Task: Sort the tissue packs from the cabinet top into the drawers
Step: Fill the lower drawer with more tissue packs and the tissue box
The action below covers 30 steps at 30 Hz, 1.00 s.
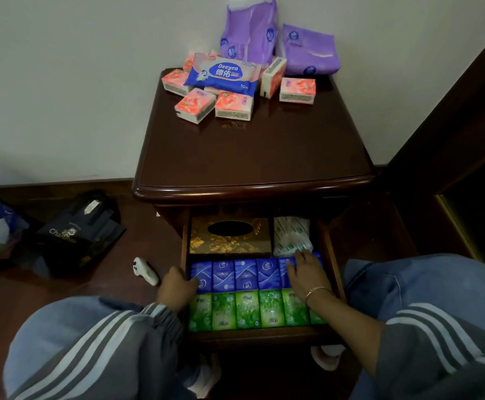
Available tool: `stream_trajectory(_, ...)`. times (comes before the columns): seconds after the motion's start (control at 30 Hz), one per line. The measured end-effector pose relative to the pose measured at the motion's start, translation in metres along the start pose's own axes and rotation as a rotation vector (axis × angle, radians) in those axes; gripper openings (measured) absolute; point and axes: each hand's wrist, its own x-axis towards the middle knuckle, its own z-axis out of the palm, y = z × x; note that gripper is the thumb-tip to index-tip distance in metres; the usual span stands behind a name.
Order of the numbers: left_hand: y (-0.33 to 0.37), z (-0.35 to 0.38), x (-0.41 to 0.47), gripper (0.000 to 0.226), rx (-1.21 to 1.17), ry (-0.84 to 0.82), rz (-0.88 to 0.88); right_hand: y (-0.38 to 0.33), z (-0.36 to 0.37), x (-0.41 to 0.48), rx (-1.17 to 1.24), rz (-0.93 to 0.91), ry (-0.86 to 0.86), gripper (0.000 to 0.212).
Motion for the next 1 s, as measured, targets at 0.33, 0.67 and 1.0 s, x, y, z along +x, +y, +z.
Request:
stream_trajectory(0.33, 0.002, -0.002, 0.000, 0.028, 0.007, -0.030, 0.002, 0.004, -0.015, 0.015, -0.133, 0.002, -0.231, 0.058)
stream_trajectory(0.67, 0.002, -0.001, 0.001, 0.028, 0.002, -0.034, -0.001, -0.001, 0.002, -0.019, -0.151, 0.033, -0.186, 0.060)
stream_trajectory(1.0, -0.001, 0.000, 0.003, 0.029, 0.010, -0.031, 0.000, 0.003, -0.014, 0.010, -0.141, 0.076, -0.112, 0.051)
